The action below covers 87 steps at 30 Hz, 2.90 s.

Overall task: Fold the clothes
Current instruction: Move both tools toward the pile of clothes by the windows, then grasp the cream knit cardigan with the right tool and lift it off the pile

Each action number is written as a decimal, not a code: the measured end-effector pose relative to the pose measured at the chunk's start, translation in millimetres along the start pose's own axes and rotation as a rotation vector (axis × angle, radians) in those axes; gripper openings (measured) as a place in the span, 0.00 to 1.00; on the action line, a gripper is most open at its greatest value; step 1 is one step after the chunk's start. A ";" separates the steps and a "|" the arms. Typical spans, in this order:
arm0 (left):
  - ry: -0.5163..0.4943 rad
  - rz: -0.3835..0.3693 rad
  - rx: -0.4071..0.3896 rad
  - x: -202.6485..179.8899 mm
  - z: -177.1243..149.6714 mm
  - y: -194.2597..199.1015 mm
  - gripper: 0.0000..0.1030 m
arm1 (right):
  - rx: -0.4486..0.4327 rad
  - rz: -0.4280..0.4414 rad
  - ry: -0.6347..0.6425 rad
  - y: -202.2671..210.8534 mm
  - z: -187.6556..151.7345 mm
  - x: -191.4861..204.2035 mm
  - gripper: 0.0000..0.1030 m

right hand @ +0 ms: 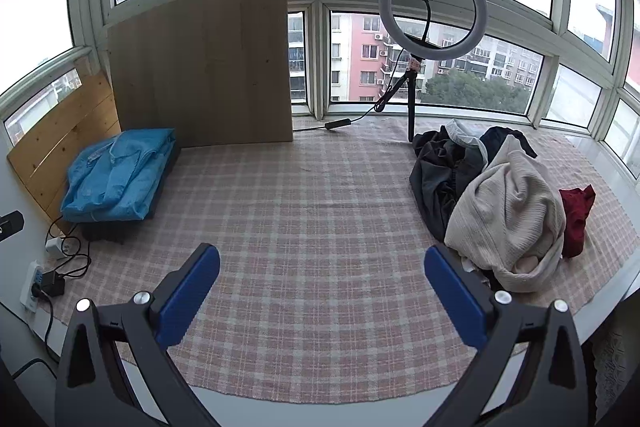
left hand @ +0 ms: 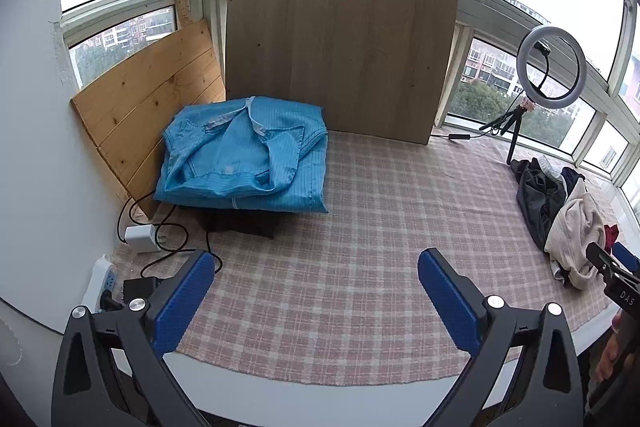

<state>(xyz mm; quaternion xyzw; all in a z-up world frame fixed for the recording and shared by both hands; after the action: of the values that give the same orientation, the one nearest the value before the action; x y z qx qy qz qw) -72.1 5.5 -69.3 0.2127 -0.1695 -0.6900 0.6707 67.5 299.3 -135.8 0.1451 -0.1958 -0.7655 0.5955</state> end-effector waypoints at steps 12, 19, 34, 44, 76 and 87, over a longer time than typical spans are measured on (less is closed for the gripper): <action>-0.030 -0.085 0.050 -4.7 -5.2 -41.3 0.99 | -0.002 -0.078 -0.030 -10.2 -1.7 -9.5 1.00; -0.078 -0.160 0.072 -34.1 6.4 -64.1 0.99 | -0.011 -0.142 -0.063 -9.0 -7.8 -28.6 1.00; -0.149 -0.334 0.077 -148.2 20.5 -85.6 0.99 | -0.035 -0.372 -0.161 15.7 -13.8 -172.3 1.00; -0.173 -0.303 0.068 -240.2 22.2 -95.8 0.99 | 0.001 -0.442 -0.124 -30.8 -2.9 -303.7 1.00; -0.124 -0.090 0.081 -285.7 48.9 -126.8 0.99 | -0.101 0.304 -0.615 -110.9 103.9 -396.0 0.07; 0.003 -0.009 -0.018 -165.3 68.0 -92.1 0.99 | -0.309 0.700 -0.235 -12.1 289.6 -145.3 0.07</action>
<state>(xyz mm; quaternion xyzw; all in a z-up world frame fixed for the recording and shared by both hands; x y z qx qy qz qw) -184.6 170.9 -48.2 0.2085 -0.1613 -0.6941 0.6699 -38.5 479.4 112.1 -0.1101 -0.1828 -0.5479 0.8088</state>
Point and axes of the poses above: each gripper's, at about its wrist camera, not at the fingertips, and y roughly against the way its jaws point, x to its left, z to its top, the point moved 10 cm from there along -y, roughly the way its jaws point, and after that the axes turned 13 degrees about -x, right-handed, at the moved point
